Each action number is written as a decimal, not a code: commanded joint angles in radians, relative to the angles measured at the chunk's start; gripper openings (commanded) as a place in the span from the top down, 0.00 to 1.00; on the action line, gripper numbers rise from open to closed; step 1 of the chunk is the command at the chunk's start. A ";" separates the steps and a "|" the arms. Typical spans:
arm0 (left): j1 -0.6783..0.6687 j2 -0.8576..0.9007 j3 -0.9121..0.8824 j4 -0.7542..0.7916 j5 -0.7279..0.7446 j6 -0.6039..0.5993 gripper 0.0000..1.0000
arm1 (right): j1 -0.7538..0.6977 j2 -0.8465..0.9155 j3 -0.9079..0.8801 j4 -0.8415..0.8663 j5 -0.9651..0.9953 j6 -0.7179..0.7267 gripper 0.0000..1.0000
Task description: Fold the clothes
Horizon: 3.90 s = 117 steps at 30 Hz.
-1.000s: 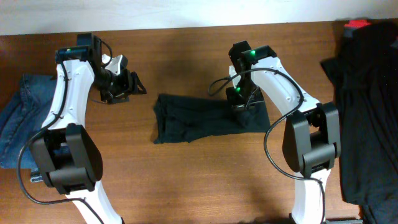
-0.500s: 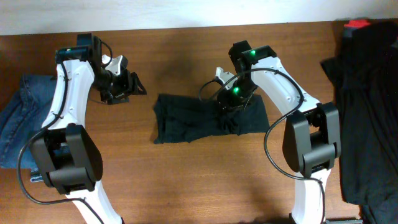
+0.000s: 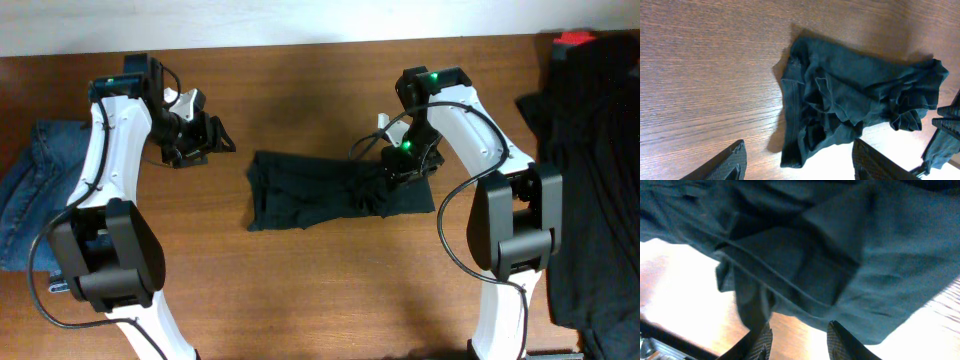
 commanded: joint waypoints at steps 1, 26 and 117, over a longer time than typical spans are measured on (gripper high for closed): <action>0.006 -0.016 0.011 0.000 -0.001 0.019 0.33 | -0.016 -0.013 0.023 0.001 0.111 0.060 0.59; 0.006 -0.016 0.011 0.000 -0.008 0.019 0.33 | -0.011 -0.010 -0.072 0.169 0.171 0.187 0.64; 0.155 -0.256 -0.441 0.393 -0.056 -0.026 1.00 | -0.138 -0.253 0.103 0.097 0.084 0.157 0.56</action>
